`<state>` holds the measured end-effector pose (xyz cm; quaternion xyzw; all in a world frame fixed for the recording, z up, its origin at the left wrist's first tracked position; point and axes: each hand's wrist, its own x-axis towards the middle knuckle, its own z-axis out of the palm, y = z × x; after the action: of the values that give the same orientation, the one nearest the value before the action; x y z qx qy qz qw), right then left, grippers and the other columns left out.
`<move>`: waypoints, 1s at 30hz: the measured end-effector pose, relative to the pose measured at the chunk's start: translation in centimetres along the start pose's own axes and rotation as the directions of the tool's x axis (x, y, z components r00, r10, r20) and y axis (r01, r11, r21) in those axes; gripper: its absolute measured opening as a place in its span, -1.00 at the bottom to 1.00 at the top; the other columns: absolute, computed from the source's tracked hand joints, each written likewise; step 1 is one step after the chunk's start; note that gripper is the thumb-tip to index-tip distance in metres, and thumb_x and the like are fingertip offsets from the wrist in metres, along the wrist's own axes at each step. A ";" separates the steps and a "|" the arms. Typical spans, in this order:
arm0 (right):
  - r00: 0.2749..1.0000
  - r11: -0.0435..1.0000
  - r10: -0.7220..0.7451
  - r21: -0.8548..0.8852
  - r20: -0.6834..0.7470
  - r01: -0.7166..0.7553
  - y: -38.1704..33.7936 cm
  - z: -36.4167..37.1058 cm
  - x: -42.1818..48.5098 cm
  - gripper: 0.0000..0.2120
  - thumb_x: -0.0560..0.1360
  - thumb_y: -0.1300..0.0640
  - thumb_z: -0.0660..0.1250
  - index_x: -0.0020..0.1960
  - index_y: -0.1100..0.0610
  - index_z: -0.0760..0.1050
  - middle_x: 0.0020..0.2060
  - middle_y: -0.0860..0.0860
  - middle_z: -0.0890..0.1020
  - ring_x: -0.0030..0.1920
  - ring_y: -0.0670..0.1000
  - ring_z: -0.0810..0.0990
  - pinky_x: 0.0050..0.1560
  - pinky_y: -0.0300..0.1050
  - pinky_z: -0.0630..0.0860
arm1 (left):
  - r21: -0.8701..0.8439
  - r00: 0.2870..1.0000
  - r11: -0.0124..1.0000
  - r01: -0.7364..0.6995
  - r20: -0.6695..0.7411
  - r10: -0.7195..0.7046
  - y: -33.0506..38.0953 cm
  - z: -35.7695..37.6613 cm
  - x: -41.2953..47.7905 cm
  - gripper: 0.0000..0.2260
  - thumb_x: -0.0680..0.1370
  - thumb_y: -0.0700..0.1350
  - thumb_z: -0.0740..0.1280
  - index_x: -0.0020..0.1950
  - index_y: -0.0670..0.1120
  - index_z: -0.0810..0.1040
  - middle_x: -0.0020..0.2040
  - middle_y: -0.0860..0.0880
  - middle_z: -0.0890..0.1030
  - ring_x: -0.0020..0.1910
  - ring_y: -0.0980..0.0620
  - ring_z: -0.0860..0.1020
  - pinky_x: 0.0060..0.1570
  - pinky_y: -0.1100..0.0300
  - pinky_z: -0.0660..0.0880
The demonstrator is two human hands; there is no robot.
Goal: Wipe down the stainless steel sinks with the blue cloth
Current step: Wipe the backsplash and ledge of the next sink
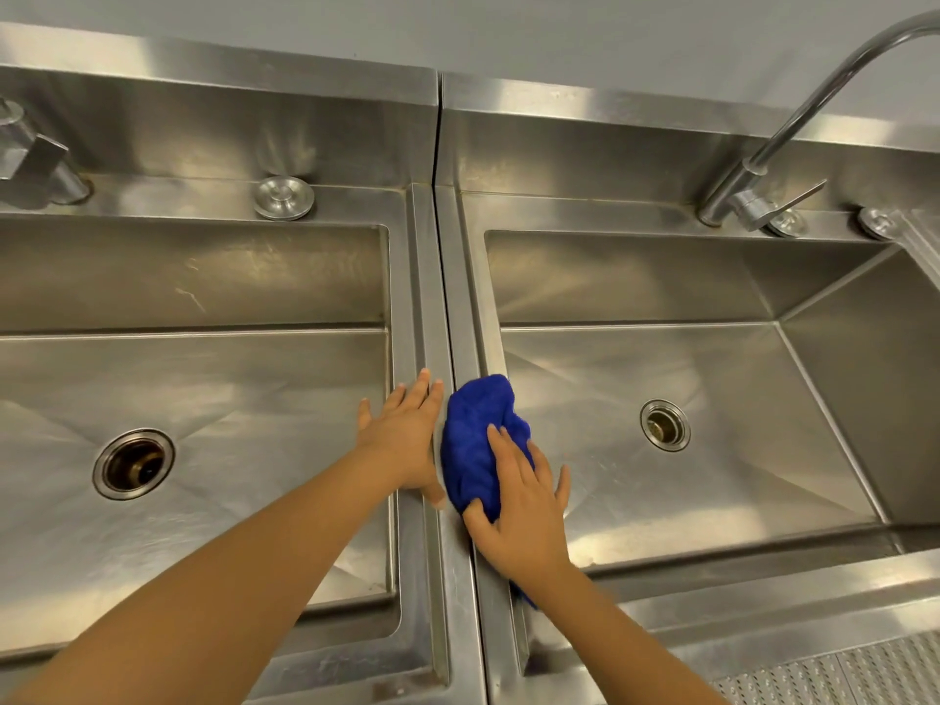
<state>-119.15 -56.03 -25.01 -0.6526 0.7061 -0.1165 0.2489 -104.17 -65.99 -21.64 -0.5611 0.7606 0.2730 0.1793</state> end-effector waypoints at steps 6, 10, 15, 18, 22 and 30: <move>1.000 1.000 -0.006 0.002 0.026 0.006 0.0 0.1 0.5 -0.24 0.42 -0.27 -0.11 0.57 -0.04 -0.07 0.55 -0.10 0.07 0.55 0.11 -0.01 0.51 0.14 0.06 | -0.021 1.000 1.000 -0.001 -0.011 0.001 -0.1 0.2 0.1 0.23 0.25 0.18 0.57 0.56 0.00 -0.31 0.56 0.01 -0.32 0.55 -0.06 -0.21 0.46 -0.21 -0.13; 0.999 0.999 0.037 0.009 0.028 -0.037 -0.8 -0.5 6.1 -0.34 0.56 -0.13 0.09 0.57 -0.03 -0.08 0.56 -0.06 0.07 0.53 0.15 0.00 0.40 0.15 0.29 | -0.023 1.000 1.000 0.007 -0.023 -0.008 0.1 0.1 0.0 0.25 0.22 0.15 0.59 0.56 -0.02 -0.28 0.56 -0.01 -0.30 0.55 -0.08 -0.21 0.45 -0.22 -0.13; 0.998 0.994 0.062 0.087 -0.016 -0.061 -1.6 -1.1 7.8 -0.35 0.57 -0.08 0.17 0.57 -0.03 -0.03 0.53 -0.04 0.19 0.52 0.15 0.07 0.40 0.17 0.29 | 0.026 0.999 0.999 -0.028 -0.027 0.029 -1.0 0.1 -0.1 0.27 0.24 0.28 0.53 0.54 -0.05 -0.35 0.55 -0.02 -0.34 0.53 -0.09 -0.31 0.43 -0.23 -0.24; 0.999 0.998 0.024 0.061 -0.023 -0.023 -1.3 -1.0 6.0 -0.33 0.48 -0.27 -0.04 0.54 -0.19 -0.12 0.54 -0.07 0.15 0.54 0.13 0.02 0.48 0.15 0.15 | 0.064 0.997 0.997 -0.037 -0.067 0.042 -1.9 -1.0 0.7 0.24 0.26 0.33 0.48 0.54 -0.05 -0.35 0.55 -0.03 -0.35 0.52 -0.10 -0.32 0.42 -0.23 -0.26; 0.998 0.985 0.006 -0.171 0.064 0.005 -1.4 -1.5 6.4 -0.34 0.37 -0.31 -0.35 0.45 -0.26 -0.38 0.57 -0.06 -0.07 0.55 0.08 -0.23 0.50 0.14 -0.16 | 0.103 0.995 0.994 -0.033 -0.090 0.042 -2.5 -3.4 2.9 0.21 0.28 0.33 0.47 0.55 -0.06 -0.34 0.56 -0.04 -0.33 0.53 -0.11 -0.31 0.42 -0.24 -0.26; 0.993 0.979 -0.063 -0.185 0.096 0.080 -1.2 -2.2 10.1 -0.36 0.37 -0.24 -0.40 0.44 -0.20 -0.37 0.57 -0.03 0.00 0.56 0.06 -0.09 0.49 -0.02 0.02 | 0.154 0.998 0.988 0.020 -0.065 -0.010 -2.4 -6.7 7.6 0.25 0.26 0.29 0.51 0.55 -0.07 -0.34 0.56 -0.07 -0.33 0.52 -0.14 -0.32 0.41 -0.27 -0.24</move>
<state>-119.44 -66.45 -24.57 -0.7028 0.6781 -0.0287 0.2131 -104.01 -76.34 -21.28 -0.5595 0.7807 0.1938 0.1998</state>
